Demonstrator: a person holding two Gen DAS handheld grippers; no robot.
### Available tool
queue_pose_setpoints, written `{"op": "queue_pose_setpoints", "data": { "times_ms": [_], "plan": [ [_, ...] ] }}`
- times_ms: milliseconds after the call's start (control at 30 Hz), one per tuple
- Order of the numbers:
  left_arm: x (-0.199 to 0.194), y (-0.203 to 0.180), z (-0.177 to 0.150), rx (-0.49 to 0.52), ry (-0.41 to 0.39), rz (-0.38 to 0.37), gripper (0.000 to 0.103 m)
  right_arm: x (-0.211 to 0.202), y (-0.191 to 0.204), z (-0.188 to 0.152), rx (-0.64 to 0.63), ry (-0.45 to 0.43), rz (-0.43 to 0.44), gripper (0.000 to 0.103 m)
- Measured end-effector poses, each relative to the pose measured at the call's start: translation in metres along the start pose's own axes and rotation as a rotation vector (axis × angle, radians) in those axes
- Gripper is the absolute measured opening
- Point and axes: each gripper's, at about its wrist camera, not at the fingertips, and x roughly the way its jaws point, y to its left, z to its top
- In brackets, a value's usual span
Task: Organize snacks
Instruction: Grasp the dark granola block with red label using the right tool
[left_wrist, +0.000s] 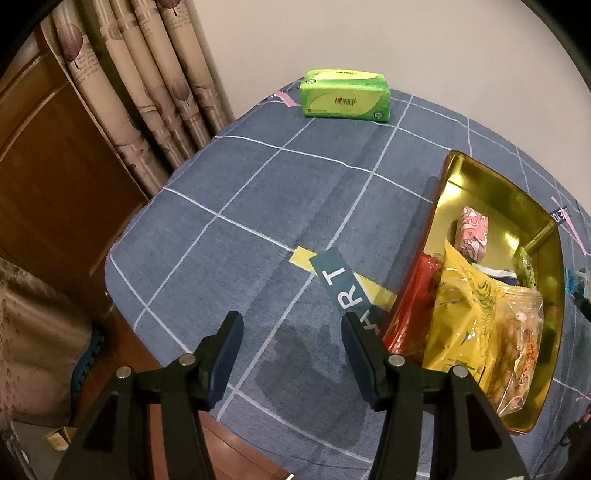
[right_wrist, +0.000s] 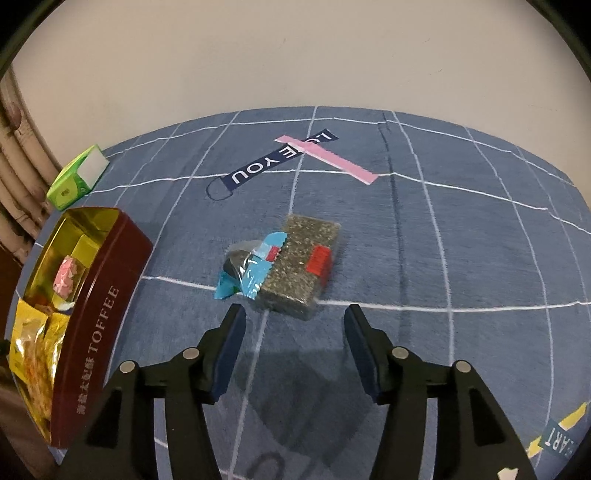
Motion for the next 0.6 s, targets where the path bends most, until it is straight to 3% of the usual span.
{"op": "queue_pose_setpoints", "data": {
  "times_ms": [433, 600],
  "plan": [
    [0.005, -0.002, -0.002, 0.007, 0.010, 0.015, 0.056, 0.011, -0.008, 0.008, -0.003, -0.039, -0.059, 0.052],
    [0.000, -0.004, -0.002, 0.011, -0.019, 0.026, 0.056, 0.013, -0.021, 0.011, 0.019, -0.047, -0.038, 0.052]
  ]
}}
